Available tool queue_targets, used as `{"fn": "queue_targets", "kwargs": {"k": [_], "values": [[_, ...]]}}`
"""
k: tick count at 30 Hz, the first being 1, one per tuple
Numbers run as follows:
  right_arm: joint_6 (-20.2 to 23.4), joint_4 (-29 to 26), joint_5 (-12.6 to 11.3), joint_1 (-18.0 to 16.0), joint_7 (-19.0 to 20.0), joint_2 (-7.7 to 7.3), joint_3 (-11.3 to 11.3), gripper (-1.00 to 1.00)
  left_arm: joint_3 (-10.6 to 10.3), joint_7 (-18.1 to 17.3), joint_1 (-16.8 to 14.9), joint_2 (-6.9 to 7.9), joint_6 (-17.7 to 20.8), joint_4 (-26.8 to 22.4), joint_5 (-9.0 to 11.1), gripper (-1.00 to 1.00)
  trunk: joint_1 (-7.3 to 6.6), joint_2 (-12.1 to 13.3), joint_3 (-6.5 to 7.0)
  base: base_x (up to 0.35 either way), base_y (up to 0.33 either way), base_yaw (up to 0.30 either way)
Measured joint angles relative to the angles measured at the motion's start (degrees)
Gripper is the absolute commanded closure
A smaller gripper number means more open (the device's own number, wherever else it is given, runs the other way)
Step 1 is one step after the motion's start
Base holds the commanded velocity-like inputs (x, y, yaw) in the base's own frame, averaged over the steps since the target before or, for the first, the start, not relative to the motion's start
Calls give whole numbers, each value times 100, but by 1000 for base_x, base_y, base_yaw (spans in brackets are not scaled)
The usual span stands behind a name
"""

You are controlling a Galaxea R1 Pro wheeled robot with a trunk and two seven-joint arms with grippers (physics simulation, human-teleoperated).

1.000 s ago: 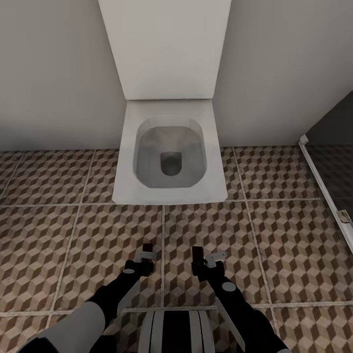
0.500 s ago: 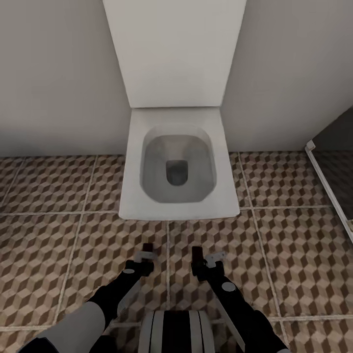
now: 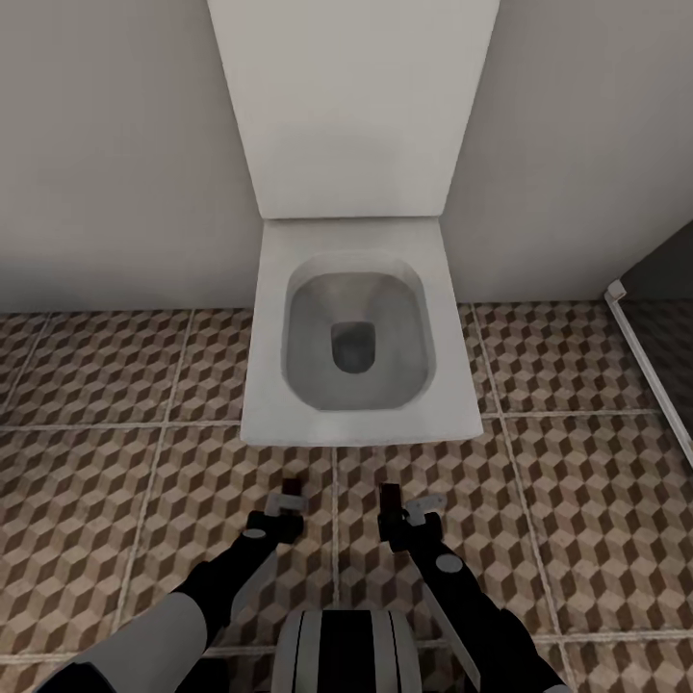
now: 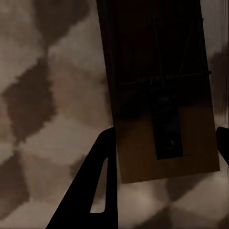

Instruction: Take the four mousetraps from the cabinet in the bathroom and place them on the bathroom floor. Make sure all four end up on the same floor surface, and ensure that at least two of them are either under or directly next to the same bathroom sink.

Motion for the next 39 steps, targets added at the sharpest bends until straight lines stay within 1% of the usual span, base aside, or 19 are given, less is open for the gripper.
{"fn": "queue_targets", "kwargs": {"k": [4,7,12,27,29,33,39], "values": [[-18,265,12,0,-181,-3,-14,100,-251,3,3,-1,0,0,1,100,0,0,0,0,0,0],[-99,369,134,0,-240,-19,-16,100,-316,4,1,-6,0,0,6,100,0,0,0,0,0,0],[-148,402,291,0,-261,-40,-18,100,-336,4,1,-17,0,0,8,100,0,0,0,0,0,0],[-156,446,342,-80,-265,-44,-24,100,-339,4,6,-37,0,0,9,100,0,0,0,0,0,0],[-156,542,344,-170,-265,-44,-25,100,-339,4,8,-38,0,0,9,100,0,0,0,0,0,0],[-163,875,343,-458,-264,-44,-27,100,-339,4,35,-38,0,19,10,100,0,0,0,0,0,0],[-166,1007,345,-654,-264,-44,-27,100,-339,4,41,-44,-1,50,10,100,0,0,0,0,0,0]]}}
